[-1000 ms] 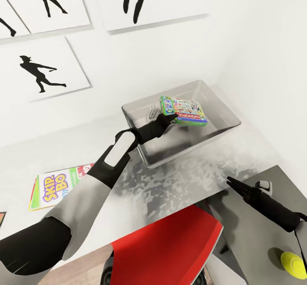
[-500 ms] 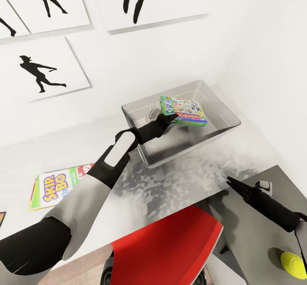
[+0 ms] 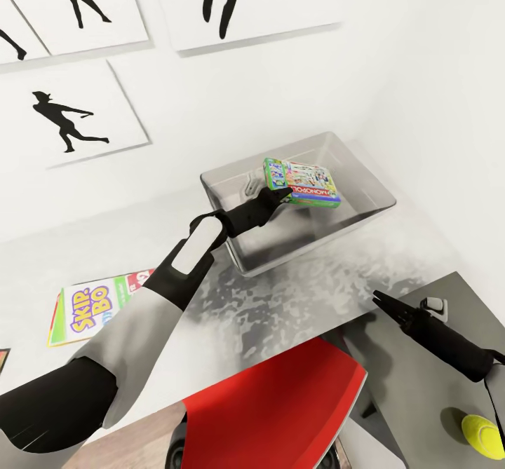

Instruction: Put all the toys in the child's room - the three board games (two on the bed and one on the table), the two jigsaw puzzles on the table, and the tennis ball on the table - inside the toy box on the table in the child's room.

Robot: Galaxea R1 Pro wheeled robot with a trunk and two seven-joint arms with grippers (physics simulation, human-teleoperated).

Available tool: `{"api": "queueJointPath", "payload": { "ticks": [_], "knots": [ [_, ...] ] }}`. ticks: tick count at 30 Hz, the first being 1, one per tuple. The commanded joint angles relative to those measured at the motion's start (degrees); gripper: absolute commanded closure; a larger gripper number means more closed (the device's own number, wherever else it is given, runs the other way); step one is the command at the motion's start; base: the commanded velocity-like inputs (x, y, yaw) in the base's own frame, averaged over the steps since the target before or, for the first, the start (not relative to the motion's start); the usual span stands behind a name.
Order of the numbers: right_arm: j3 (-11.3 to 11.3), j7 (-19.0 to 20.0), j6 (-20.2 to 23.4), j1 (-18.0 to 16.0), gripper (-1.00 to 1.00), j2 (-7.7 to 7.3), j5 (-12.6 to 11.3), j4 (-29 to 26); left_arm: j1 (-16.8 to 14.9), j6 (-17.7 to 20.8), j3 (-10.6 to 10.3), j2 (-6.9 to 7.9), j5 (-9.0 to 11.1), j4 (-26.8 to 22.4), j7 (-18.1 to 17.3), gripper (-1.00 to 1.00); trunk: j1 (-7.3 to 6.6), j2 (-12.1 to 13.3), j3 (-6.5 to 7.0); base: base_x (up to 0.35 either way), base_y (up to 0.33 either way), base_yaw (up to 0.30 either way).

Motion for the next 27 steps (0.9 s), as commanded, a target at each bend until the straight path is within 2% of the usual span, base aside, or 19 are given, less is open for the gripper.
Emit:
{"api": "queueJointPath", "payload": {
  "ticks": [1, 2, 3, 24, 27],
  "knots": [
    [0.0, 0.2, 0.3, 0.0, -1.00, 0.00, 0.0, 0.0, 0.0, 0.2, 0.0, 0.00, 0.4, 0.0, 0.1, 1.00, 0.03, -0.1, -0.07, 0.000, 0.000, 0.000],
    [0.0, 0.2, 0.3, 0.0, -1.00, 0.00, 0.0, 0.0, 0.0, 0.2, 0.0, 0.00, 0.4, 0.0, 0.1, 1.00, 0.03, -0.1, -0.07, 0.000, 0.000, 0.000],
    [0.0, 0.1, 0.3, 0.0, -1.00, 0.00, 0.0, 0.0, 0.0, 0.2, 0.0, 0.00, 0.4, 0.0, 0.1, -1.00, 0.03, -0.1, -0.07, 0.000, 0.000, 0.000],
    [0.0, 0.2, 0.3, 0.0, -1.00, 0.00, 0.0, 0.0, 0.0, 0.2, 0.0, 0.00, 0.4, -0.1, 0.1, -1.00, 0.03, -0.1, -0.07, 0.000, 0.000, 0.000],
    [0.0, 0.2, 0.3, 0.0, -1.00, 0.00, 0.0, 0.0, 0.0, 0.3, 0.0, 0.00, 0.4, -0.1, 1.3, -1.00, 0.03, -0.1, -0.07, 0.000, 0.000, 0.000]
  ]
}}
